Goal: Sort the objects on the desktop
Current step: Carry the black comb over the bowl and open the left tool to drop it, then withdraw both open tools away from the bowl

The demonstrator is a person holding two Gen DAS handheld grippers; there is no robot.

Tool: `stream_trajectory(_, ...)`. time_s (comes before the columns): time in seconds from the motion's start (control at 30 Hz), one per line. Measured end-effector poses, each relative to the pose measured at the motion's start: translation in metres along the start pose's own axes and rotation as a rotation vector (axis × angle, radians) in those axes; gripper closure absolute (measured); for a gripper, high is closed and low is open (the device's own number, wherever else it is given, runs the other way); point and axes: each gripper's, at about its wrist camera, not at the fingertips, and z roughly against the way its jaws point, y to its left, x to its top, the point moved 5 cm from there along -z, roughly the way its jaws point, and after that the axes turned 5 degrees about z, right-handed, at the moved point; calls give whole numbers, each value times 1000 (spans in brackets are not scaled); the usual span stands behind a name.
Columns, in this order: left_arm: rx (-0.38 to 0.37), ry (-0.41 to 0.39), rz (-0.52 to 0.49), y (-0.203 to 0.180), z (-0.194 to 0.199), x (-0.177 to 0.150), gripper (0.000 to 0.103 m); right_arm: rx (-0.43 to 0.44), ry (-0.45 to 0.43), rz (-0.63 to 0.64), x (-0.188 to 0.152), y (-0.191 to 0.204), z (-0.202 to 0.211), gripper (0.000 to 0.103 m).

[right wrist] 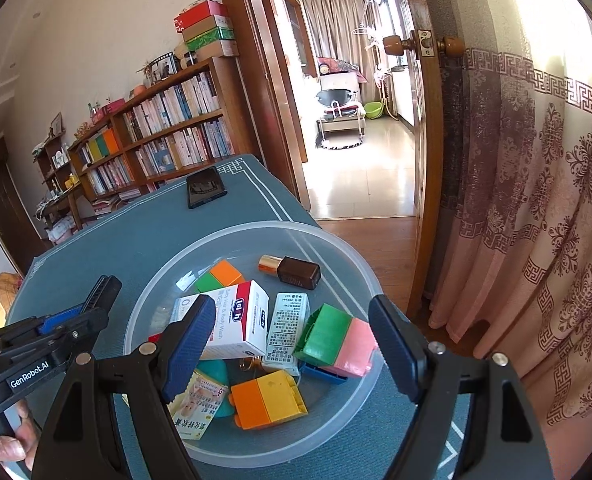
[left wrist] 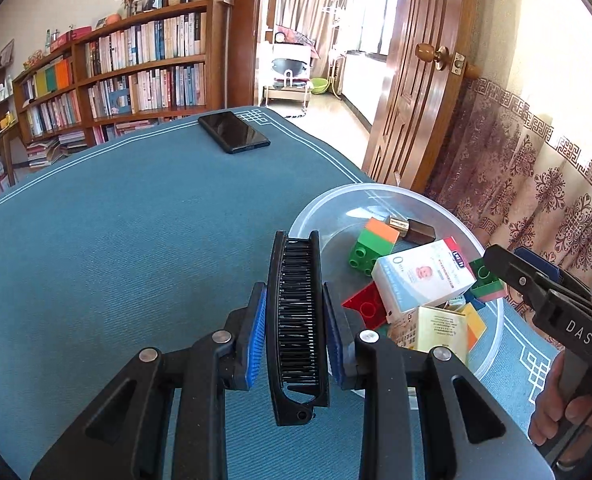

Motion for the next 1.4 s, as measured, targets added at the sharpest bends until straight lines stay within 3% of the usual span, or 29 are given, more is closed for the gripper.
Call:
stream_trajectory(0.67,-46,101,17,-29,-47,8,73,-6,9,-31,-8,-30,4,21)
stream_trajectory(0.77,-31,111,40,-25,-50,7,56,0,10,-30,-9,-29,5,21)
stream_trajectory(0.93,-61,72,52,-22,-37,8,49,9,17,-31,-11,-28,5,19)
stream_trajectory(1.0,-30,40,50,-20,-29,9,39,14,25,-31,-13,-28,5,19)
stream_trajectory(1.2,12,-55,29,-13,-4,11,36,14,43,-28,-21,-27,10,19)
stream_trajectory(1.3,27,-86,24,-10,7,9,21,13,48,-21,-26,-26,15,18)
stream_trajectory(1.4,56,-105,25,-8,14,6,19,13,66,-11,-32,-25,18,17)
